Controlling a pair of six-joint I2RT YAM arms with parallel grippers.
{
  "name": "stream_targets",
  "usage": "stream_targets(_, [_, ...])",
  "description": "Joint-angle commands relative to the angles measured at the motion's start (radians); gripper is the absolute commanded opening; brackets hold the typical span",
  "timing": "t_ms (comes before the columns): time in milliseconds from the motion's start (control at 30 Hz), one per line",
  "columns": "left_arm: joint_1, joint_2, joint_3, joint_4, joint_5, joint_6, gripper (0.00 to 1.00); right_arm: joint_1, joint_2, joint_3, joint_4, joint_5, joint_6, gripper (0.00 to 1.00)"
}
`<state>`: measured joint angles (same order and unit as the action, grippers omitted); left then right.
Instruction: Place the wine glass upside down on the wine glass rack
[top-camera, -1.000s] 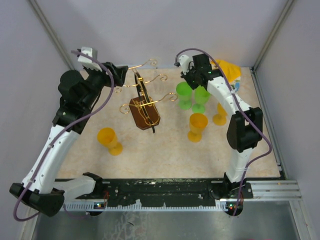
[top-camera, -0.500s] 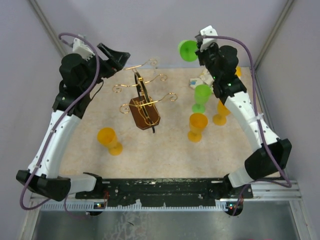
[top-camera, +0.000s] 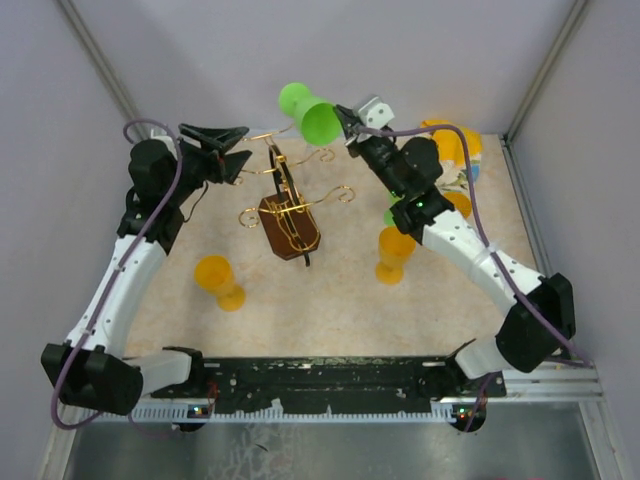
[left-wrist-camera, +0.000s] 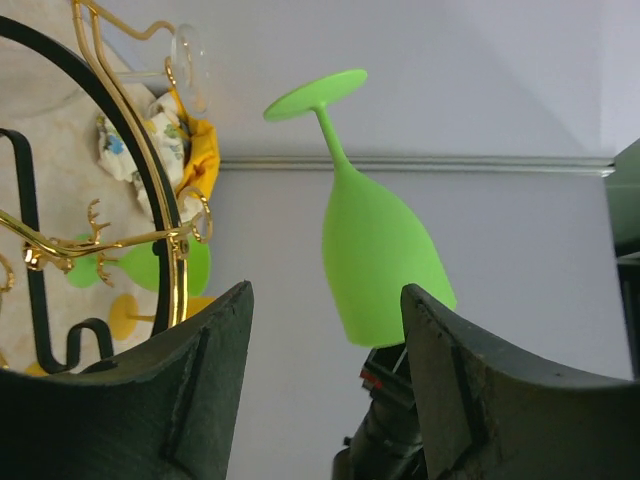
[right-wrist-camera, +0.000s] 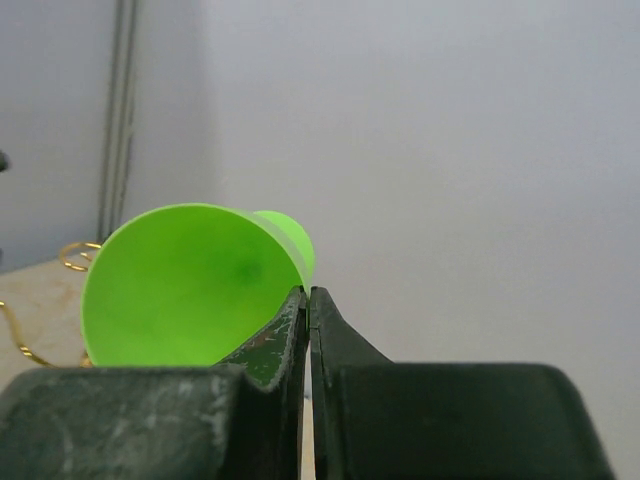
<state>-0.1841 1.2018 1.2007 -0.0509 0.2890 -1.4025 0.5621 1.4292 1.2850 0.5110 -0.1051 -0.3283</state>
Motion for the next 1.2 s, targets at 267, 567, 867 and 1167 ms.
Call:
stream_targets(267, [0.006, -0.07, -0.095, 0.223, -0.034, -0.267, 0.65, 0.227, 0.016, -0.013, 0.272, 0.087, -0.174, 0.0])
stream_targets(567, [0.006, -0.048, -0.123, 0.258, -0.06, -0.287, 0.62, 0.312, 0.053, -0.026, 0.303, 0.105, -0.207, 0.0])
stream_targets(867, [0.006, -0.042, -0.148, 0.291, -0.097, -0.292, 0.57, 0.378, 0.051, -0.068, 0.357, 0.13, -0.219, 0.0])
stream_targets(1167, [0.006, -0.03, -0.156, 0.304, -0.093, -0.286, 0.5, 0.4, 0.056, -0.078, 0.368, 0.125, -0.229, 0.0])
